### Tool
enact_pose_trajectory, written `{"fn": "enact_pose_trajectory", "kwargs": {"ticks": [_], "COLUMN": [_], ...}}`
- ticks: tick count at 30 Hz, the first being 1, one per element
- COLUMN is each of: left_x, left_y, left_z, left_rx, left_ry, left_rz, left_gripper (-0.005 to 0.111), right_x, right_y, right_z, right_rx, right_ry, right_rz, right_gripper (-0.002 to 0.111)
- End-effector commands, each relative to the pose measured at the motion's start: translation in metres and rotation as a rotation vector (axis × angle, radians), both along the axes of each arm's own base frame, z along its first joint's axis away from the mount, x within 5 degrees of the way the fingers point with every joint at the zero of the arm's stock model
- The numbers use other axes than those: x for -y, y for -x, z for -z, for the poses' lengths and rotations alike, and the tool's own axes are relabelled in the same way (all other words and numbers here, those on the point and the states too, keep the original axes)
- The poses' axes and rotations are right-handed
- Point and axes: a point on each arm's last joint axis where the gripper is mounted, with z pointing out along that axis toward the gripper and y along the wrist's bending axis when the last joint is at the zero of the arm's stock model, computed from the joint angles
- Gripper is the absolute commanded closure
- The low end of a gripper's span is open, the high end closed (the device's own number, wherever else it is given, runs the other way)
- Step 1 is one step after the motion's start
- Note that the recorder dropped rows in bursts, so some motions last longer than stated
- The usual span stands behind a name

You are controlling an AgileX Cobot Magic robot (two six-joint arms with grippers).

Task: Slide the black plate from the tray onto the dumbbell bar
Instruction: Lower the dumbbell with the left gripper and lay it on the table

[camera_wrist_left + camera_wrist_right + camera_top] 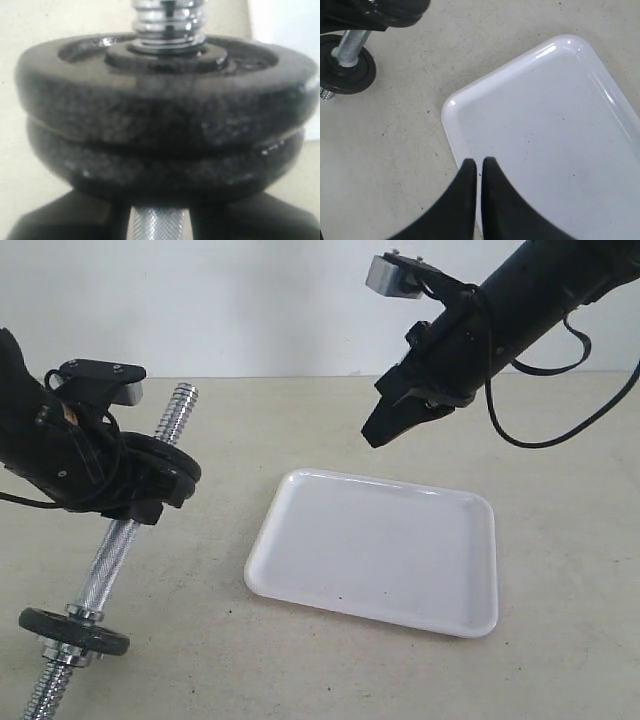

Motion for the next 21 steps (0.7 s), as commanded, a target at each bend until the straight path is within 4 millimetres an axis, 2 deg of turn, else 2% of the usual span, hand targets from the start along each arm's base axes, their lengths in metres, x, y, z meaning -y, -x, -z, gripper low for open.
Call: {"fn": "enact_pose_trajectory", "kwargs": {"ticks": [1,5,15,21], "left_x": [0.009,0.01,0.014,0.013], "left_y": [-0.038,-0.043,-0.053,-0.057], "left_z": [-0.045,-0.046,-0.053,-0.055], "left_rx": [0.477,0.486,0.46,0.482], "left_ry": [0.233,0.273,0.334,0.345], "left_rz": [-0.138,-0.18,-0.249,-0.257], "left_gripper": [0.102,0.102,0.102,0.102], "right_x": [-0.002,-0.013,-0.058,-0.064], "right_y": [0.005,0.011,0.037,0.042], "right_z": [-0.004,-0.002,0.003,0.005], "right_rx": [-0.007,-0.002,0.055,0.048], "right_ry": [0.007,0.03,0.119,0.161], "right_rz": [-0.027,-0.072,-0.242,-0.237], "right_gripper": [0.109,0.109,0.109,0.109]}}
